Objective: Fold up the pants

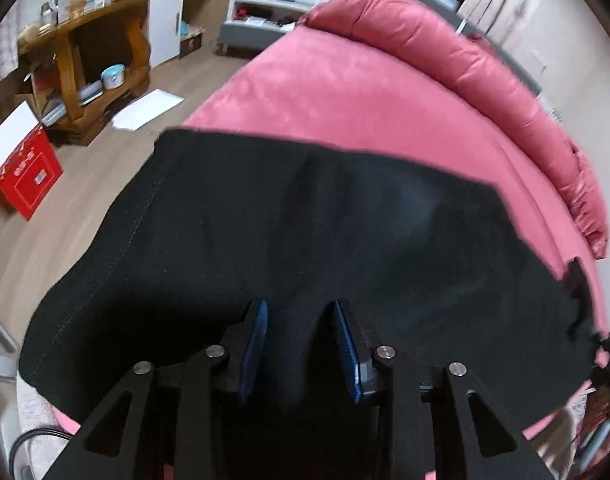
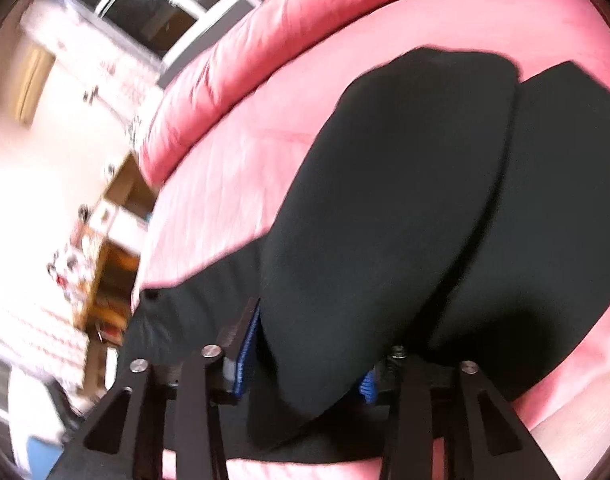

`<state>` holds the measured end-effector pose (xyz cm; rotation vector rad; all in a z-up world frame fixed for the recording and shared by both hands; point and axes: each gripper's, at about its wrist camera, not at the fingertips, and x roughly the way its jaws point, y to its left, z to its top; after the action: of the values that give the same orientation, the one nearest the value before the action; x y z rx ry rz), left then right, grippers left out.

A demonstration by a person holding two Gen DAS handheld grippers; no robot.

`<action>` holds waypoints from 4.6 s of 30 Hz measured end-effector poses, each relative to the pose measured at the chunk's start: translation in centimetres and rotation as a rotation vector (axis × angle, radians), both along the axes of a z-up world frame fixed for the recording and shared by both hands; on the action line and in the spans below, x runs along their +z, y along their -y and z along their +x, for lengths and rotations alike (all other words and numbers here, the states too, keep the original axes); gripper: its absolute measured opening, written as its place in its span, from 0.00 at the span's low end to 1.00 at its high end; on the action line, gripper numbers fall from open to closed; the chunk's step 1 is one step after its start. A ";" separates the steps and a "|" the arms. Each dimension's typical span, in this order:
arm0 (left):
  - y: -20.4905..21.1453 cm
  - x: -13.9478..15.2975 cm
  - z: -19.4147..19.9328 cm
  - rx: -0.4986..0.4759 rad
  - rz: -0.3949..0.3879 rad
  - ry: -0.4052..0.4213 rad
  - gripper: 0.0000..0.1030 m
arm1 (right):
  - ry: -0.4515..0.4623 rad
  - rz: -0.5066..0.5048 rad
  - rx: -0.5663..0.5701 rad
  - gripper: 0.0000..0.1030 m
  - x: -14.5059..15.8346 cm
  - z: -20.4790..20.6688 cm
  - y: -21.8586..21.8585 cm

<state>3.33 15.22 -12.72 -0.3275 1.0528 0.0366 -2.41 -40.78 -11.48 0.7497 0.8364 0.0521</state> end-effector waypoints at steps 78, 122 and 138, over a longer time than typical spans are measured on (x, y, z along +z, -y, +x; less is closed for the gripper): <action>9.6 4.5 0.9 -0.252 0.056 0.181 0.34 | 0.135 -0.373 0.070 0.23 5.6 3.9 -6.0; 17.4 0.0 10.8 -0.427 0.185 0.131 0.34 | 0.082 -0.311 0.512 0.13 -1.5 12.6 -22.6; 17.7 -0.8 12.1 -0.424 0.241 0.175 0.38 | 0.068 -0.225 0.399 0.00 -4.5 14.7 -19.6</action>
<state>15.45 -2.50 -13.47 0.1125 0.9147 -0.2401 12.29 -21.15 -15.99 0.3601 0.8995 0.3329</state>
